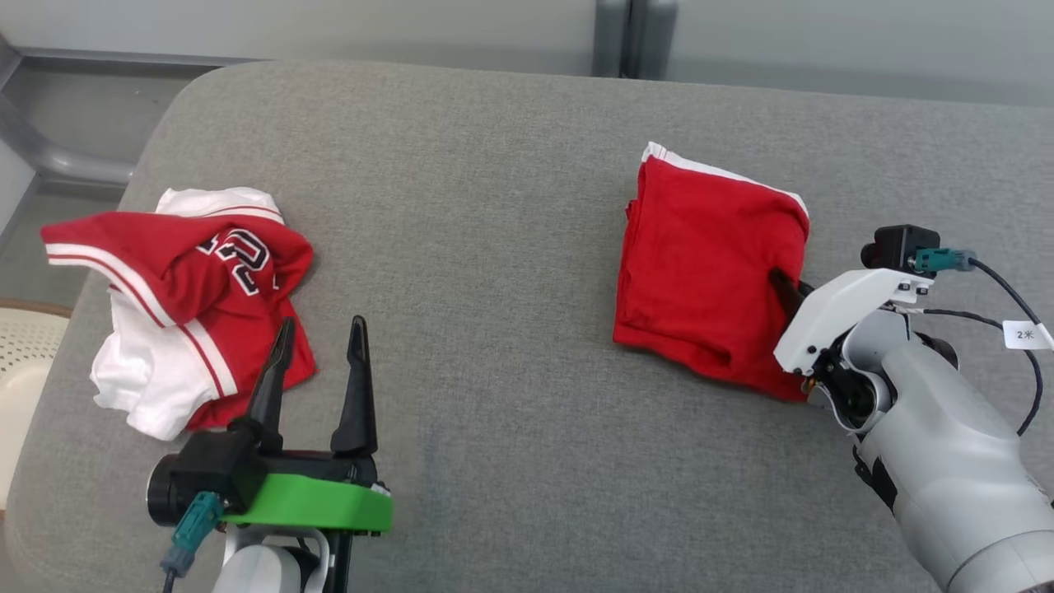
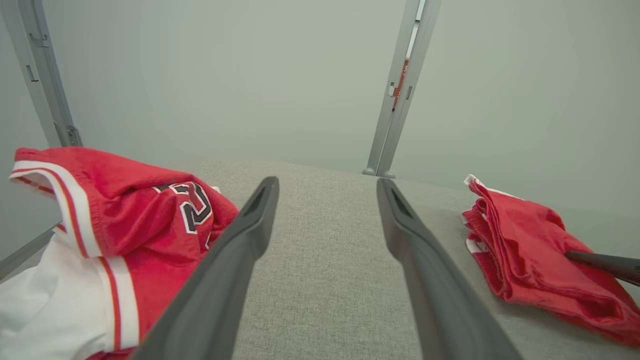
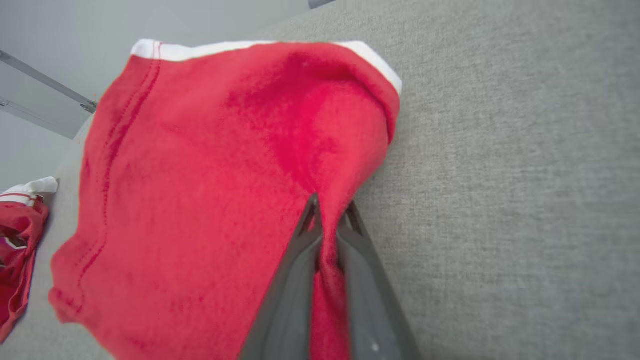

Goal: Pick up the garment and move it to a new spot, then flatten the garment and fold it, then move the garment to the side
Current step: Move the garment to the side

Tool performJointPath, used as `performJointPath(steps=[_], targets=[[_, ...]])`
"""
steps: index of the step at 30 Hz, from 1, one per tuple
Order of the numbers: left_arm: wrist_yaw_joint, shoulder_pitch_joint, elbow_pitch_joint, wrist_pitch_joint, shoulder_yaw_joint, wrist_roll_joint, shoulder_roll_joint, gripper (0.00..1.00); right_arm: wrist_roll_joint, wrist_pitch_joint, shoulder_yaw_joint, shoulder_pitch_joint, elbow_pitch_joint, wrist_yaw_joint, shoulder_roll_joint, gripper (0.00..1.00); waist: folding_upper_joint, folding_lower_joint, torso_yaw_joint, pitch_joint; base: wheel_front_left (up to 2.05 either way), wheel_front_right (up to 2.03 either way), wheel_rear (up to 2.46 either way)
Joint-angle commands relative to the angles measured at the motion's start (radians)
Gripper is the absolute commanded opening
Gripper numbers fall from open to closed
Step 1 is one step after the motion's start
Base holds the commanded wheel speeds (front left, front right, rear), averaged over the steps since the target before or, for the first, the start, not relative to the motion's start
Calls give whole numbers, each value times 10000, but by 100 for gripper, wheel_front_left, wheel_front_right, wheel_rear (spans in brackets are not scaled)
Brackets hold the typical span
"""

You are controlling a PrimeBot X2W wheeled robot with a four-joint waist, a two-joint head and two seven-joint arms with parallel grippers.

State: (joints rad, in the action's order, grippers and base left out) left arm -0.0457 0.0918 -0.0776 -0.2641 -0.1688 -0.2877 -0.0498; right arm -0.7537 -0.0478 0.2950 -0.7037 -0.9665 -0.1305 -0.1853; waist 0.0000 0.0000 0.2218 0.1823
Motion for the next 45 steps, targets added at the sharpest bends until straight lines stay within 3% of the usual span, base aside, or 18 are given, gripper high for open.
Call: performJointPath(steps=[1,16,24,30,37,45], targets=[[-82,-47,-35,-2,-35,154,-16,100,-128,161,88,185,73,-4,-136,0,0,0,-515,-260,0,0,0],[-414,387,-410,-2,-1209,223,-19,100,-761,595,1247,661,960,-4,-965,0,0,0,-3703,-767,0,0,0],[-460,877,-692,-2,-1875,259,-30,100,-1085,790,1498,594,1203,-4,-1169,0,0,0,-4924,-510,0,0,0],[-460,1129,-851,-2,-2117,236,-33,100,-1276,988,1652,489,1336,-4,-1261,0,0,0,-5356,-352,0,0,0],[-441,1321,-937,-2,-2163,379,-70,100,-1255,1088,1968,142,1474,-4,-1500,0,0,0,-5387,40,0,0,0],[-469,1817,-966,35,-2184,648,-299,100,-616,679,2983,-1135,1545,-3,-2737,0,0,0,-4866,1230,0,0,0]])
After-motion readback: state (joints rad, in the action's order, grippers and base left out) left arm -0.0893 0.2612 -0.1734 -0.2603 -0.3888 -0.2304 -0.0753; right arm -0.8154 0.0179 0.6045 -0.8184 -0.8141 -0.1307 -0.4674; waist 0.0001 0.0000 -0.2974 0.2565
